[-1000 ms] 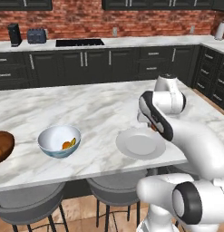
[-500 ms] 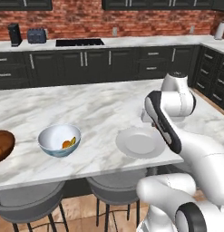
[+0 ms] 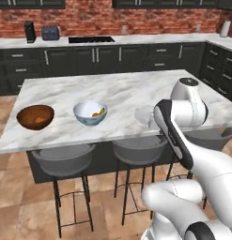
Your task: Take the fruits from the plate on the dining counter and place two fruits in each bowl.
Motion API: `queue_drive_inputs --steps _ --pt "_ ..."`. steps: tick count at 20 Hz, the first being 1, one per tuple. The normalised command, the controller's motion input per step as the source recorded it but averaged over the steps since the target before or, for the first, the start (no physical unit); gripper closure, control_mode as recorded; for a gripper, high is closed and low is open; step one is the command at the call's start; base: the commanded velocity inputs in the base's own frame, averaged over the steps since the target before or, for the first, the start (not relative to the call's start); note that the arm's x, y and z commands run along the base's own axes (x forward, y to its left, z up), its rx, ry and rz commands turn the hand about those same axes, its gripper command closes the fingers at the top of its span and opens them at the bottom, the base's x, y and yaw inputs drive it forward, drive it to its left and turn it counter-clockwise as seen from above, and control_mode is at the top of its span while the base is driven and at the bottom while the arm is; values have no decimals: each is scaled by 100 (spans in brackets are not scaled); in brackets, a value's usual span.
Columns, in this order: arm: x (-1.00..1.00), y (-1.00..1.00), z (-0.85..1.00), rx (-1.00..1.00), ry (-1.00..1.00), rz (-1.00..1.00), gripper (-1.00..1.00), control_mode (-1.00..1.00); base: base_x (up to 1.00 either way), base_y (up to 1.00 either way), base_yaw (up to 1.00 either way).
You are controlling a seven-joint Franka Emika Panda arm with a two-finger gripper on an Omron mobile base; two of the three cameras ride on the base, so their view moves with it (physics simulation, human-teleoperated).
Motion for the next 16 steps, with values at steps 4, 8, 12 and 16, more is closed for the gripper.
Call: queue_drive_inputs --steps 4,8,12,16 --pt "0 0 0 0 0 0 100 100 -11 100 0" --pt "0 0 0 0 0 0 100 100 8 100 0" --pt "0 0 0 0 0 0 100 100 25 100 0" --pt "0 0 0 0 0 0 100 100 66 100 0"
